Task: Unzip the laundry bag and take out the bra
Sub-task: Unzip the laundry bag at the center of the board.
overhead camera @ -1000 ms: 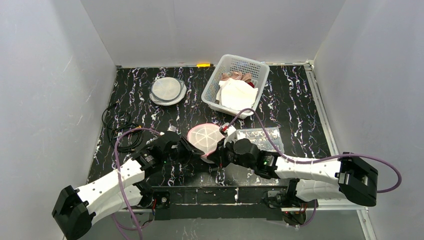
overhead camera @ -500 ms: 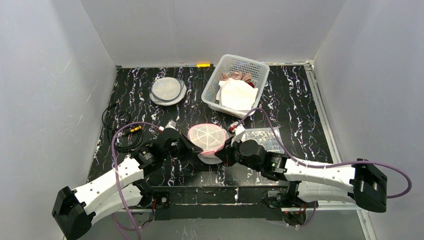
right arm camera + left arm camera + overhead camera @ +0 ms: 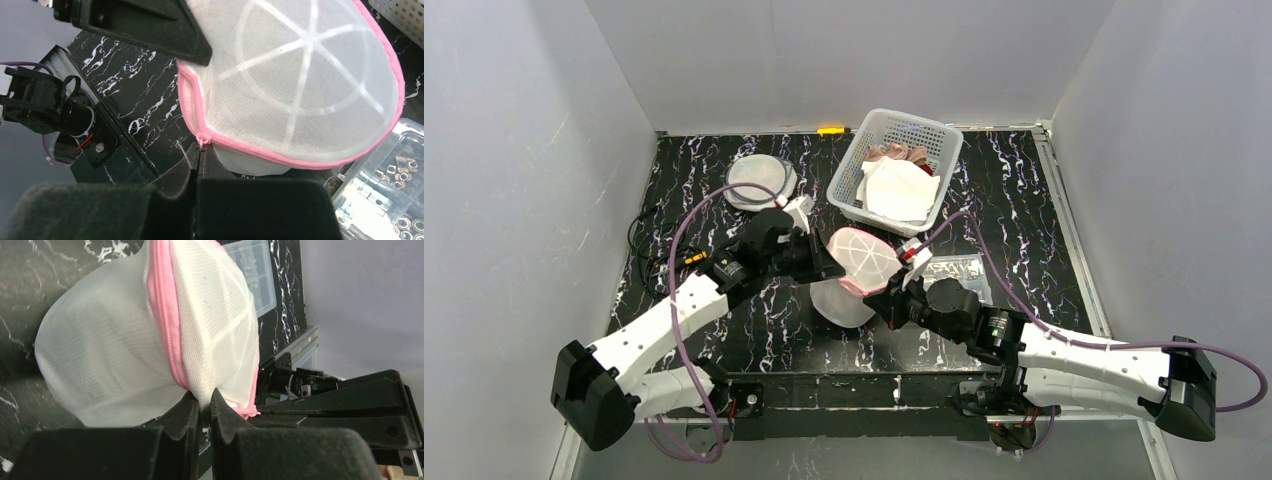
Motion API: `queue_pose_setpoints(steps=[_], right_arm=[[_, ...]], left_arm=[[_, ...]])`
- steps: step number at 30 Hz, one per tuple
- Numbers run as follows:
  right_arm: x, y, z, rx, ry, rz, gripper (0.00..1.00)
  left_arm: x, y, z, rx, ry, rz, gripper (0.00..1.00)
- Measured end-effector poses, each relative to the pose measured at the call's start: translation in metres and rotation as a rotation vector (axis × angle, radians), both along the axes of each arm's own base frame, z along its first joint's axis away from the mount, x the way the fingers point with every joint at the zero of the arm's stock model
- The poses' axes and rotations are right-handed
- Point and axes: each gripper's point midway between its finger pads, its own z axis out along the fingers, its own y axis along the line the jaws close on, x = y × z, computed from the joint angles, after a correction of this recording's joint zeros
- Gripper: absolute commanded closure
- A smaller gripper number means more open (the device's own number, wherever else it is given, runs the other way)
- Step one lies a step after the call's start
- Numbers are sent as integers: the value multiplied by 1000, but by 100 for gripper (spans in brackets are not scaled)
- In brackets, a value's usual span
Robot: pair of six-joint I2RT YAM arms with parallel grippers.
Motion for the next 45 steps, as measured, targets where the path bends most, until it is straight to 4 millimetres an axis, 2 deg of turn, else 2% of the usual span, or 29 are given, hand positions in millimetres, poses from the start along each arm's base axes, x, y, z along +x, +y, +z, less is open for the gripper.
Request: queue_pose_setpoints(steps=[5, 9, 12, 15, 17, 21, 24, 27, 31, 36, 42, 45], right_arm=[[0, 1, 3, 7, -4, 4, 99], [-1, 4, -4, -3, 14, 3, 99], [-3, 7, -18, -22, 38, 9, 99], [-8, 12, -38, -65, 71, 28, 99], [-10, 16, -45, -75, 85, 36, 99], [-12, 23, -42, -50, 91, 46, 99], [-13, 25, -39, -32, 89, 49, 99], [-13, 26, -38, -26, 90, 49, 99], [-15, 28, -36, -18, 94, 53, 99], [-18, 32, -39, -16, 101, 72, 99], [-24, 39, -43, -16, 112, 111, 99], [-27, 42, -41, -8, 113, 130, 99]], left_arm=[[8, -4, 4, -3, -29, -149, 100], [8, -4, -12, 15, 9, -179, 100], [3, 1, -30, 23, 44, -154, 100], [-9, 14, -50, 36, 95, -102, 89], [-13, 20, -53, 42, 107, -73, 74], [-15, 32, -39, 17, 66, -1, 42], [-19, 39, -25, -23, 43, 43, 34], [-26, 44, -19, -60, 55, 76, 31], [-44, 47, -31, -84, 128, 120, 31], [-70, 39, -42, -107, 197, 137, 33], [-59, 36, -43, -180, 223, 249, 38], [-52, 31, -48, -193, 251, 283, 44]])
